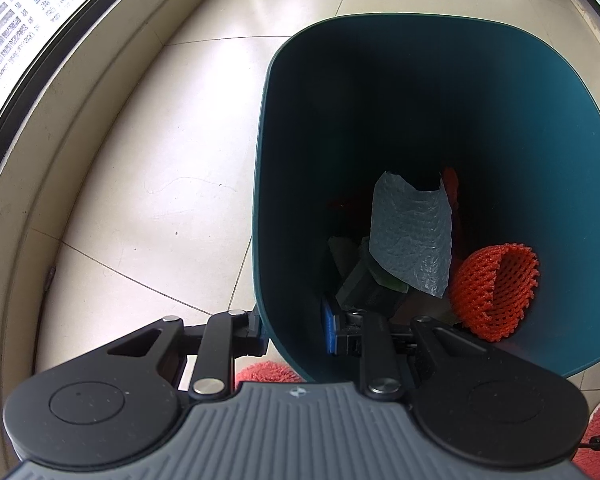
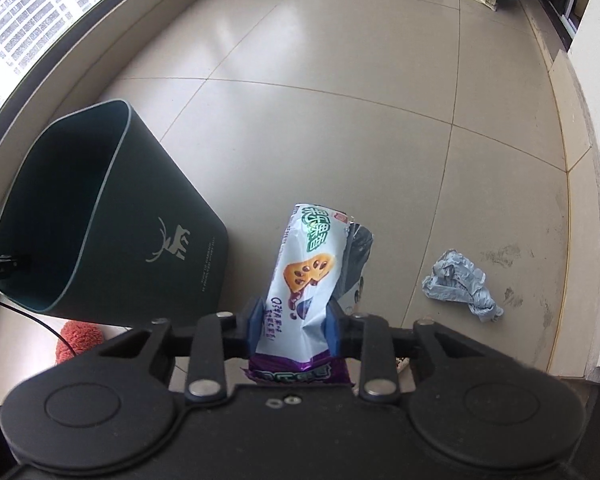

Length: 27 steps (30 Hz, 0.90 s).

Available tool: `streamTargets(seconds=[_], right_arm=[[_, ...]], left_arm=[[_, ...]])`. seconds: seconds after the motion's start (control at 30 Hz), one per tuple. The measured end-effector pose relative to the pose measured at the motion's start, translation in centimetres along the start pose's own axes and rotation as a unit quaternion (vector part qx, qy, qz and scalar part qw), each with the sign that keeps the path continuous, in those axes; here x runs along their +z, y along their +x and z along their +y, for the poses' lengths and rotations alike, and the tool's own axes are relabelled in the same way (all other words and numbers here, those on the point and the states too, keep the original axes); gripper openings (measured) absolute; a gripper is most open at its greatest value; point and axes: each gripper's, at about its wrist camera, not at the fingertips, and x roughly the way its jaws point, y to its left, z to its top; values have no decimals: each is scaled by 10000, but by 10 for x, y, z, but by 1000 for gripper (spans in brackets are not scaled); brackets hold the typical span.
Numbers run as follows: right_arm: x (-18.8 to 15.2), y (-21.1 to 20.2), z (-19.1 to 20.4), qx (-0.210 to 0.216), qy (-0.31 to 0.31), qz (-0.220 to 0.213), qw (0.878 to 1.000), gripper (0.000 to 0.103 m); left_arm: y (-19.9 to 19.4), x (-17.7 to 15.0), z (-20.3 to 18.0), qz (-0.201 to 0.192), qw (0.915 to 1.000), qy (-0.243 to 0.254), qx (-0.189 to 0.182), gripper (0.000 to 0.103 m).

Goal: Collect trash
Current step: 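Carry the cookie packet into the green bin and open the right gripper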

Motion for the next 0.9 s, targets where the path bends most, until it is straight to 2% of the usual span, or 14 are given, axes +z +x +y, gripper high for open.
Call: streamTargets(seconds=[0.23, 0.4, 0.6, 0.9], right_arm=[[36, -58, 66, 804, -483, -627, 9936, 31], [50, -62, 116, 1209, -966, -773, 9849, 31], [65, -6, 155, 1070, -1185, -479, 9860, 32], [67, 78, 196, 704, -1400, -90, 9876, 32]], left_arm=[[-5, 1, 8, -61, 9999, -92, -108, 24], [-8, 0, 12, -92, 9997, -132, -167, 24], [-10, -2, 17, -145, 9995, -169, -239, 24], [-9, -3, 21, -147, 9992, -206, -312, 24]])
